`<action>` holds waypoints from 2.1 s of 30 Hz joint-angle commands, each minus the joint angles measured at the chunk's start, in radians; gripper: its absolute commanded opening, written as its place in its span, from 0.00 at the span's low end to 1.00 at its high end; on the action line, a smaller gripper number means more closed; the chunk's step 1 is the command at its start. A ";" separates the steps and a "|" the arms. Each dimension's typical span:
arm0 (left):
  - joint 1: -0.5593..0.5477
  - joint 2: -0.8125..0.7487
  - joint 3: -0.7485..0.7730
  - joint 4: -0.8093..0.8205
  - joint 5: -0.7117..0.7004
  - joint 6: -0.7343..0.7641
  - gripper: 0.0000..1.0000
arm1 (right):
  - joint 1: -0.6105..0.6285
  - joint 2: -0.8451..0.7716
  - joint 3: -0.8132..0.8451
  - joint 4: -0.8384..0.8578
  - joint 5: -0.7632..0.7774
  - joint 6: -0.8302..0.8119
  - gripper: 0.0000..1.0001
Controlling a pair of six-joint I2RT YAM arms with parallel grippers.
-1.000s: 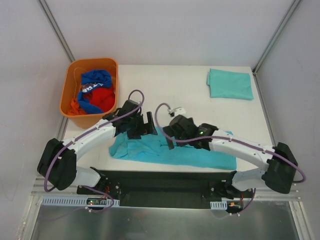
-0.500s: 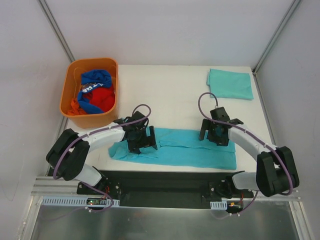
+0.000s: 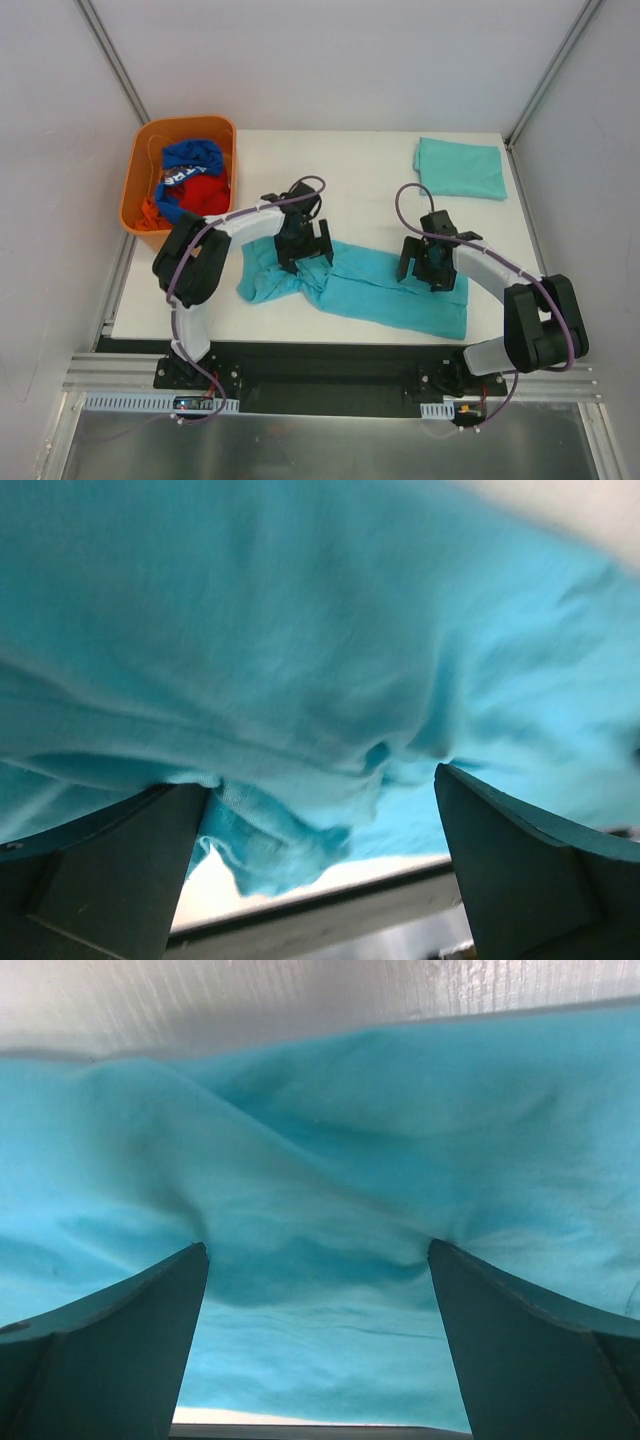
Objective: Fold and stack the t-shirts
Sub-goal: Rotate the tshirt 90 degrees
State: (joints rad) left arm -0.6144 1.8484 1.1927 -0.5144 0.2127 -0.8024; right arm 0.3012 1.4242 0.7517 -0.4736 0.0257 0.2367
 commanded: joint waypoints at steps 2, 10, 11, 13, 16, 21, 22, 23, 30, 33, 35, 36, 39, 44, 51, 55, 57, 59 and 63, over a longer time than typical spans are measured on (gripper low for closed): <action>0.067 0.271 0.310 0.019 -0.087 0.129 0.99 | -0.007 -0.024 -0.009 -0.069 -0.087 0.033 0.97; 0.097 0.653 0.963 -0.157 0.043 0.239 0.99 | 0.045 -0.082 -0.084 -0.096 -0.226 0.052 0.97; 0.097 0.690 1.034 -0.174 0.060 0.252 0.99 | 0.070 -0.082 -0.092 -0.094 -0.236 0.058 0.97; 0.105 0.777 1.195 -0.184 0.074 0.238 0.99 | 0.166 -0.068 -0.100 -0.083 -0.268 0.078 0.97; 0.126 0.856 1.311 -0.182 0.097 0.210 0.99 | 0.292 -0.042 -0.103 -0.027 -0.344 0.128 0.97; 0.160 0.885 1.328 -0.138 0.133 0.174 0.99 | 0.447 0.002 -0.052 0.052 -0.386 0.164 0.97; 0.163 0.885 1.329 -0.128 0.151 0.170 0.99 | 0.470 0.021 -0.020 0.055 -0.389 0.165 0.97; 0.169 0.884 1.329 -0.113 0.160 0.166 0.99 | 0.493 0.031 -0.003 0.061 -0.392 0.158 0.97; 0.192 0.928 1.329 0.124 0.270 0.118 0.99 | 0.579 0.078 0.123 0.015 -0.348 0.139 0.97; 0.203 0.933 1.329 0.220 0.274 0.082 0.99 | 0.575 0.048 0.190 -0.068 -0.241 0.122 0.97; 0.211 0.916 1.329 0.241 0.266 0.068 0.99 | 0.559 0.018 0.221 -0.121 -0.178 0.108 0.97; 0.214 0.904 1.328 0.243 0.252 0.071 0.99 | 0.531 0.007 0.245 -0.137 -0.159 0.105 0.97; 0.225 0.821 1.315 0.251 0.215 0.084 0.99 | 0.457 -0.037 0.277 -0.190 -0.097 0.085 0.97; 0.235 0.633 1.318 0.267 0.177 0.144 0.99 | 0.392 -0.099 0.345 -0.263 0.005 0.067 0.97; 0.222 0.300 1.078 0.267 0.319 0.210 0.99 | 0.345 -0.234 0.252 -0.292 0.052 0.139 0.97; 0.180 0.004 0.680 0.263 0.286 0.249 0.99 | 0.334 -0.358 0.109 -0.286 0.039 0.182 0.97; 0.151 -0.190 0.401 0.263 0.170 0.240 0.99 | 0.326 -0.422 0.014 -0.277 0.004 0.194 0.97; 0.075 -0.372 0.139 0.263 0.064 0.218 0.99 | 0.322 -0.461 -0.040 -0.267 -0.016 0.214 0.97; -0.089 -0.595 -0.215 0.266 -0.121 0.106 0.99 | 0.317 -0.537 -0.164 -0.209 -0.133 0.253 0.99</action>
State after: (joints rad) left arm -0.5858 1.3685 1.2892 -0.2043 0.2901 -0.6086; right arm 0.6262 0.9455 0.6521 -0.7227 0.0013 0.4274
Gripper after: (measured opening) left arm 0.993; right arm 0.974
